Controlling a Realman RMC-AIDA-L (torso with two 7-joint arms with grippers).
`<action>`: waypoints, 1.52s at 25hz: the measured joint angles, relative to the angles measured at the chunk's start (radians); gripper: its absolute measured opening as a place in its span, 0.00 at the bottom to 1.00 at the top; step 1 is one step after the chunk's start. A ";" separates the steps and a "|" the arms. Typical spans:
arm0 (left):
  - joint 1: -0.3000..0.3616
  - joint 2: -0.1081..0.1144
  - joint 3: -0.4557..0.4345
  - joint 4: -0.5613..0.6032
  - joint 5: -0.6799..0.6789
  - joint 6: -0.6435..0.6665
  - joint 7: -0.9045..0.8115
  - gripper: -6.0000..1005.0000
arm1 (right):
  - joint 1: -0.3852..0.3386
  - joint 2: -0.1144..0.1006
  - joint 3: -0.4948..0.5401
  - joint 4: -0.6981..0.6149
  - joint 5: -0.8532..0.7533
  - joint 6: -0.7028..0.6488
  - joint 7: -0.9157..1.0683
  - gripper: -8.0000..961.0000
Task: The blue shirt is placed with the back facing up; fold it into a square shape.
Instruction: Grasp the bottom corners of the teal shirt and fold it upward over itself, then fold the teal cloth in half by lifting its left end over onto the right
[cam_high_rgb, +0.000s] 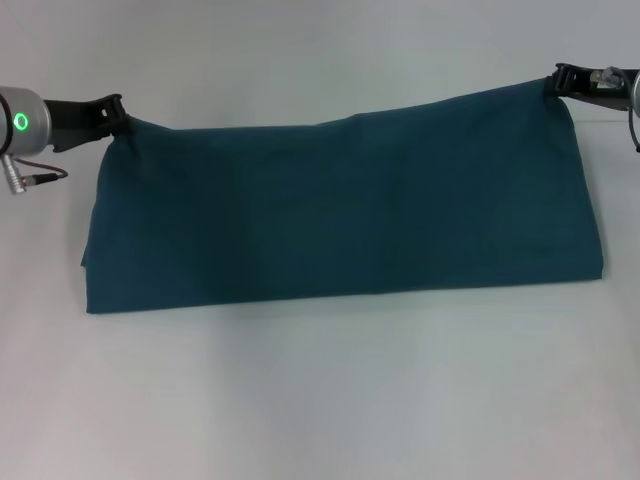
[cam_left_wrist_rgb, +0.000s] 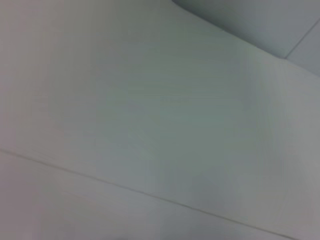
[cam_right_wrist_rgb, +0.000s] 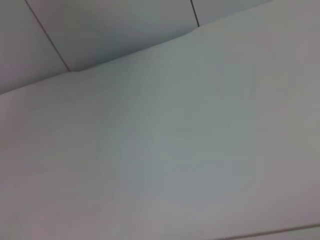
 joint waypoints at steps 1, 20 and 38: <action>-0.001 -0.001 0.000 -0.001 0.000 -0.006 0.000 0.02 | 0.001 -0.001 -0.003 0.004 0.000 0.007 0.000 0.05; -0.005 -0.009 -0.010 -0.002 -0.004 -0.088 -0.071 0.20 | 0.016 -0.091 -0.022 0.033 -0.009 -0.038 0.042 0.22; 0.405 -0.037 -0.053 0.243 -0.554 0.595 -0.051 0.69 | -0.458 -0.095 0.236 -0.002 0.677 -0.886 -0.231 0.67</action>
